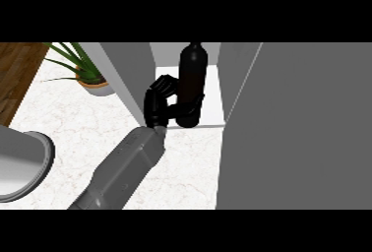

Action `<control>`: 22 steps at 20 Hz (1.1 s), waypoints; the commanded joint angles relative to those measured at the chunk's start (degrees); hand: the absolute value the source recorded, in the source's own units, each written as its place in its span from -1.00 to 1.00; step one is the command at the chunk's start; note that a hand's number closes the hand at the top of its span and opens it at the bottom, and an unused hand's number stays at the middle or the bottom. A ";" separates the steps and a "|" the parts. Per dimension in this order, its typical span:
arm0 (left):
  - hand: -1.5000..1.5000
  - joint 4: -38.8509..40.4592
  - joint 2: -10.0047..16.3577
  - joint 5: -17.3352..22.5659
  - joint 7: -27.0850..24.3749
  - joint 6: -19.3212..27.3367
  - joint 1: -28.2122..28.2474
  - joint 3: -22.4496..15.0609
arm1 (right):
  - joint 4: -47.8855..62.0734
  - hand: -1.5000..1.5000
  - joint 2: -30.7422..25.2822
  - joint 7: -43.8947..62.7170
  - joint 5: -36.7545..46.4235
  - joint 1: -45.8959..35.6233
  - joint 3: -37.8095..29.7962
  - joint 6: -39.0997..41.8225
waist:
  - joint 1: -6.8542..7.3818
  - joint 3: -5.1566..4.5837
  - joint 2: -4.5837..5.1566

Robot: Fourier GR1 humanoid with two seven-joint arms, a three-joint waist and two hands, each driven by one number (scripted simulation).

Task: Pick up the wine, place it into the cabinet and close the cabinet

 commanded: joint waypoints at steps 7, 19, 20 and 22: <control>1.00 10.85 0.00 2.19 -0.18 -0.60 -11.25 4.70 | -7.86 -1.00 0.99 1.29 -7.05 2.99 -1.04 1.02 | -0.31 0.01 0.18; -1.00 24.52 4.17 -4.34 2.58 9.09 -22.71 3.73 | -6.84 -1.00 1.89 1.38 -7.19 1.82 -1.36 1.24 | -0.91 0.06 0.36; -1.00 25.42 3.32 -4.98 2.58 9.79 -23.12 3.46 | -7.25 -1.00 1.44 2.07 -5.27 2.83 1.15 2.04 | -0.74 0.03 0.26; -1.00 27.24 3.12 -6.53 2.28 10.77 -22.79 2.39 | -7.13 -1.00 0.29 0.55 -8.70 4.56 -2.63 3.41 | -0.90 0.10 0.26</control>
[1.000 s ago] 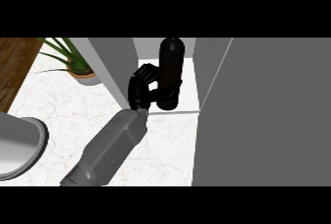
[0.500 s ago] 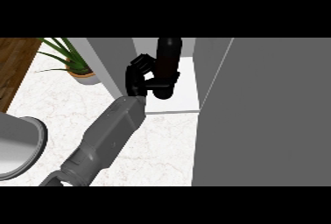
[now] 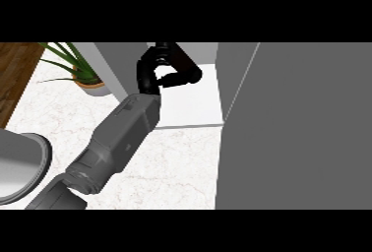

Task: Pick up the wine, place it into the cabinet and close the cabinet

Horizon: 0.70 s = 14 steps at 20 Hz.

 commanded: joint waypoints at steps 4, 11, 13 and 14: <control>-1.00 6.59 2.86 -3.23 0.18 0.80 -3.49 -0.45 | -7.60 -1.00 -0.82 3.03 -7.31 1.77 -2.51 0.33 | -0.66 0.07 0.22; -1.00 9.69 2.62 -3.50 -0.20 0.92 -3.71 1.00 | -6.48 -1.00 0.27 3.24 -5.20 0.61 0.54 0.28 | -0.85 0.00 0.50; -1.00 9.86 1.60 -4.48 -0.81 2.05 -4.35 0.47 | -7.53 -1.00 1.12 4.84 -4.92 -0.04 0.85 -1.20 | -0.55 -0.01 0.32; -1.00 10.45 3.36 -4.19 -1.91 1.59 -3.34 0.94 | -7.69 -1.00 -0.14 2.57 -5.41 2.13 1.19 1.29 | -1.39 0.03 0.51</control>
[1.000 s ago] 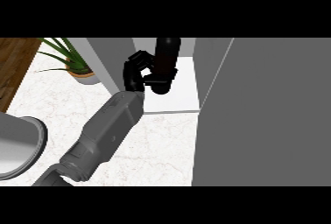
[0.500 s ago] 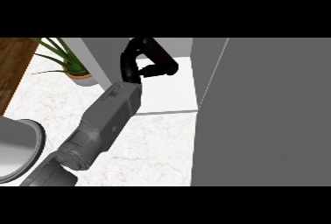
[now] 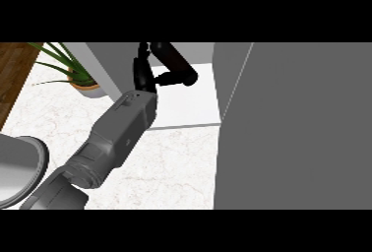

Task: Pick up the wine, place it into the cabinet and close the cabinet

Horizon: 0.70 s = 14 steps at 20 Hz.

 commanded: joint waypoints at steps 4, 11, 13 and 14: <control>-1.00 1.29 4.67 -0.47 -2.44 -4.64 2.26 1.19 | -9.37 -1.00 -0.96 1.69 -4.37 5.57 0.78 0.87 | 0.32 -0.05 -0.10; -1.00 -0.58 2.25 -2.09 -5.78 -7.57 0.05 1.10 | -10.36 -1.00 -0.57 4.66 -6.31 2.60 -0.21 -0.55 | 0.90 -0.08 -0.09; -1.00 -2.44 1.92 -2.23 -5.70 -8.85 -0.54 1.32 | -10.07 -1.00 -0.58 4.09 -4.35 3.50 0.68 -0.39 | 1.80 -0.07 -0.55; -1.00 -3.77 0.55 -1.96 -8.61 -10.87 2.73 1.90 | -5.92 -1.00 0.27 1.38 -4.13 2.71 -0.49 -0.34 | 2.42 -0.05 -0.55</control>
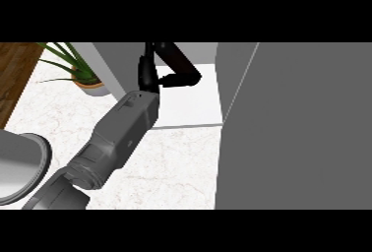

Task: Pick up the wine, place it into the cabinet and close the cabinet

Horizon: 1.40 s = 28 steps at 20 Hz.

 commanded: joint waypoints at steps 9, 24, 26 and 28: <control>-1.00 -9.95 0.82 -0.15 -2.71 -5.66 1.82 2.32 | -10.46 -1.00 -1.25 3.18 -4.70 5.60 -0.40 0.22 | 2.21 0.08 -1.21; -1.00 -38.68 1.02 -3.76 2.39 -4.65 23.69 -5.18 | -12.64 -1.00 -0.92 5.85 -2.32 5.31 1.03 -2.31 | 3.95 0.03 -1.68; -1.00 -47.06 2.47 -3.23 7.41 -3.26 25.09 -6.25 | -10.16 -1.00 -2.18 3.27 -4.82 6.22 -2.66 -0.81 | 4.34 0.11 -1.86; -1.00 -52.10 3.65 -3.95 7.65 -2.88 30.31 -8.02 | -10.41 -1.00 -0.69 3.55 -1.99 4.57 0.25 -2.34 | 4.52 0.06 -1.79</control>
